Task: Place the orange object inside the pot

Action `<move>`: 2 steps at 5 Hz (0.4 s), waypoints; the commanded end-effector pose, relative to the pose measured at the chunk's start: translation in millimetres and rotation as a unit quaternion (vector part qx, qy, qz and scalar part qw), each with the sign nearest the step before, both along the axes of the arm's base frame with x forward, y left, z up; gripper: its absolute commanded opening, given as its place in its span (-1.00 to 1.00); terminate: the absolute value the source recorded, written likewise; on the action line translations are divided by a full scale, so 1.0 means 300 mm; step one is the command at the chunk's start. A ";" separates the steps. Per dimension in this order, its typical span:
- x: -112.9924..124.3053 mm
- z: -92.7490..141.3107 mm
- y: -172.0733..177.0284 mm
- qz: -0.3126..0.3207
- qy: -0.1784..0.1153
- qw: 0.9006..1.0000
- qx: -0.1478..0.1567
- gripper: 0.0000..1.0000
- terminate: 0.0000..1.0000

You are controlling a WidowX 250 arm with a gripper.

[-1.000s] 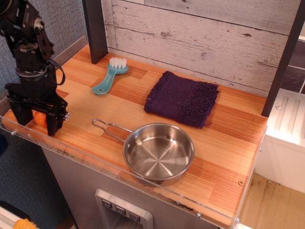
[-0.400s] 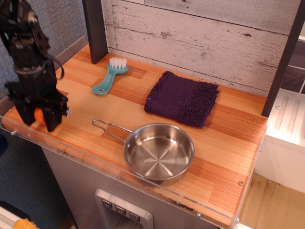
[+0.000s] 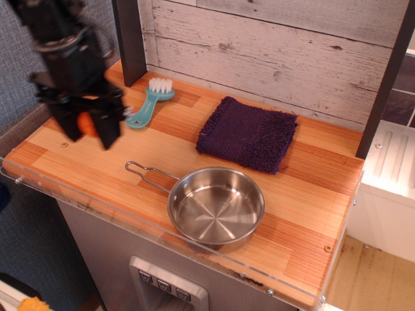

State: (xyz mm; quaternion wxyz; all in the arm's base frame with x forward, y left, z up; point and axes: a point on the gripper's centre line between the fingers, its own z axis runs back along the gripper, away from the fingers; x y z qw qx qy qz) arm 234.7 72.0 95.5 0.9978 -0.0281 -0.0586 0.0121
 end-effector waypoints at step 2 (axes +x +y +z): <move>-0.050 -0.131 -0.350 -0.085 0.028 0.996 0.022 -1.00 -1.00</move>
